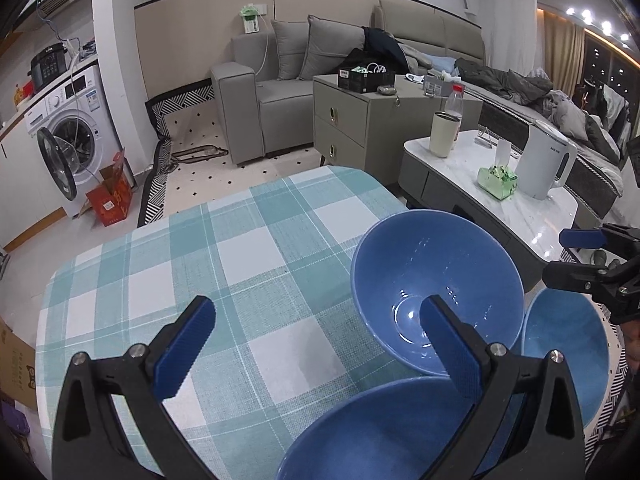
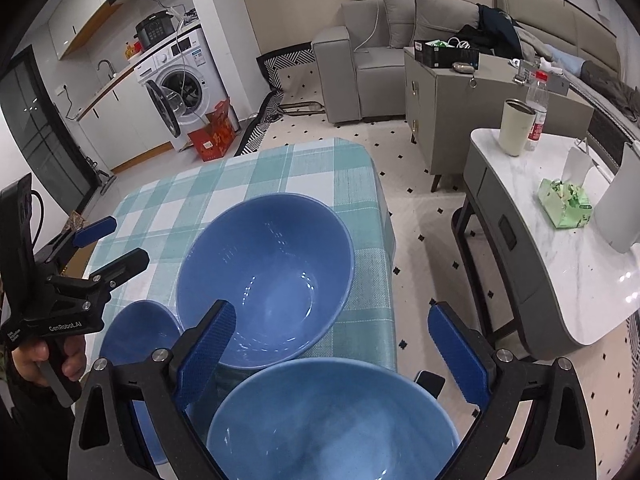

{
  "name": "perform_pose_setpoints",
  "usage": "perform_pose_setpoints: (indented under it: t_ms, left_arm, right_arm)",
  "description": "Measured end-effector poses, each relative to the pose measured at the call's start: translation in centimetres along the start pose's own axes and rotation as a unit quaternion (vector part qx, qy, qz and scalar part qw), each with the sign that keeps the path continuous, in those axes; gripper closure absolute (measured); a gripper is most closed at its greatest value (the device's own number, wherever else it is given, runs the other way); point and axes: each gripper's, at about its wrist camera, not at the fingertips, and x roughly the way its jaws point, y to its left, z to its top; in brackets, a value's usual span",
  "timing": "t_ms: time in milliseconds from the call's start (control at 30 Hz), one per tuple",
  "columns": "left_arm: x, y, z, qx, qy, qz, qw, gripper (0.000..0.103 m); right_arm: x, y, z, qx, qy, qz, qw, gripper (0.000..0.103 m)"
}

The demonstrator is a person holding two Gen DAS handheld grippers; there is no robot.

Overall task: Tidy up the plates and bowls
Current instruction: 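Move both grippers to the rim of the largest blue bowl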

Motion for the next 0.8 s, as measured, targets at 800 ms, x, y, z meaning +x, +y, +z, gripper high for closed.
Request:
perform_pose_setpoints:
  t_ms: [800]
  left_arm:
    - [4.1,-1.3,-0.5,0.023,0.061,-0.03,0.9974,0.019]
  right_arm:
    - [5.8,-0.3,-0.4,0.003,0.065,0.007,0.998,0.035]
